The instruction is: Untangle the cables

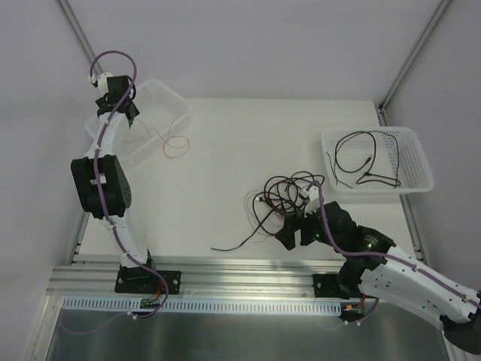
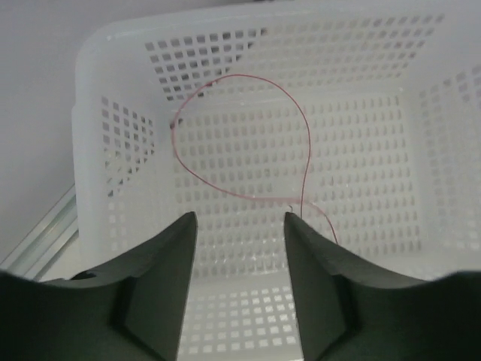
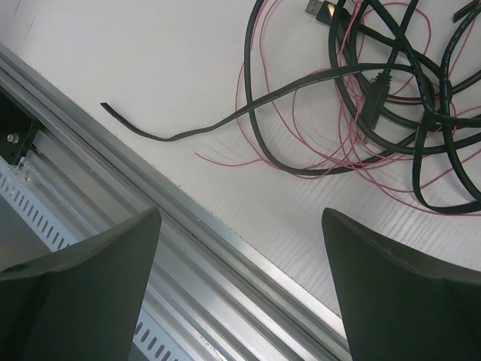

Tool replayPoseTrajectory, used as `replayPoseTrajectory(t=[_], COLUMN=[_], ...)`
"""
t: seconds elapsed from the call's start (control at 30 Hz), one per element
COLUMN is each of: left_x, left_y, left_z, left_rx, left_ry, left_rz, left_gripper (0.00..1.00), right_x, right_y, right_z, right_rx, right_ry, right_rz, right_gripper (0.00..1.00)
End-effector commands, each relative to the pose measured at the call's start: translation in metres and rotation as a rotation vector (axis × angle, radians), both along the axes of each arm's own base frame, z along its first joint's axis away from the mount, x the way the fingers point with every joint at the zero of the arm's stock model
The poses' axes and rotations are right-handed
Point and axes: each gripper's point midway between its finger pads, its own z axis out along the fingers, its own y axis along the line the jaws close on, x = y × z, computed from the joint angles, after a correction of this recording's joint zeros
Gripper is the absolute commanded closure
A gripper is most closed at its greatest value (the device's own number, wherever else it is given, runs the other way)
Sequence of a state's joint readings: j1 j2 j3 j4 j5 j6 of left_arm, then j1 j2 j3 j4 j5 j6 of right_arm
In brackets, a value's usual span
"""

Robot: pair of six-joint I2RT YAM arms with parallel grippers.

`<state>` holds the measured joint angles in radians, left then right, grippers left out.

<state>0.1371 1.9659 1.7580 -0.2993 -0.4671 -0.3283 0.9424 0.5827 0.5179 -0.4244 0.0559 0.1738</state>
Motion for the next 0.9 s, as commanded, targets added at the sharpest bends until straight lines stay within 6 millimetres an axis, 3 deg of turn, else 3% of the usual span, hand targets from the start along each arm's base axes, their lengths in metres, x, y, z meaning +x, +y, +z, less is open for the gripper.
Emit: replayPoseTrajectory(t=[0.0, 0.03, 0.07, 0.13, 0.17, 0.23, 0.27, 0.4, 0.6, 0.7, 0.87], left_x=[-0.018, -0.022, -0.030, -0.042, -0.050, -0.059, -0.066, -0.078, -0.078, -0.071, -0.048], left_y=[-0.025, -0.033, -0.047, -0.064, -0.085, -0.106, -0.126, -0.161, -0.160, -0.149, -0.151], left_z=[0.037, 0.034, 0.016, 0.019, 0.003, 0.005, -0.008, -0.026, -0.069, -0.082, -0.087], left_rx=[-0.074, -0.104, -0.139, -0.162, -0.174, -0.155, -0.148, -0.113, -0.033, 0.016, 0.033], left_ry=[-0.096, -0.098, -0.060, -0.065, -0.028, -0.024, 0.010, 0.034, 0.083, 0.097, 0.070], left_rz=[-0.083, -0.101, -0.140, -0.185, -0.225, -0.283, -0.325, -0.391, -0.332, -0.283, -0.281], left_gripper=[0.50, 0.42, 0.37, 0.25, 0.20, 0.14, 0.09, 0.08, 0.14, 0.16, 0.19], right_x=[0.003, 0.003, 0.003, 0.002, 0.002, 0.002, 0.002, 0.001, 0.000, 0.000, 0.001], right_y=[0.008, 0.008, 0.009, 0.008, 0.008, 0.007, 0.007, 0.006, 0.004, 0.002, 0.001], right_z=[0.024, 0.024, 0.025, 0.023, 0.025, 0.023, 0.023, 0.022, 0.021, 0.020, 0.018], right_rx=[0.057, 0.059, 0.065, 0.066, 0.074, 0.076, 0.080, 0.089, 0.099, 0.096, 0.086], right_ry=[-0.031, -0.032, -0.036, -0.033, -0.037, -0.037, -0.037, -0.039, -0.043, -0.043, -0.043], right_rz=[0.007, 0.008, 0.010, 0.006, 0.006, 0.003, 0.001, -0.002, -0.011, -0.012, -0.019], right_gripper=[0.07, 0.07, 0.07, 0.07, 0.07, 0.07, 0.07, 0.07, 0.07, 0.07, 0.07])
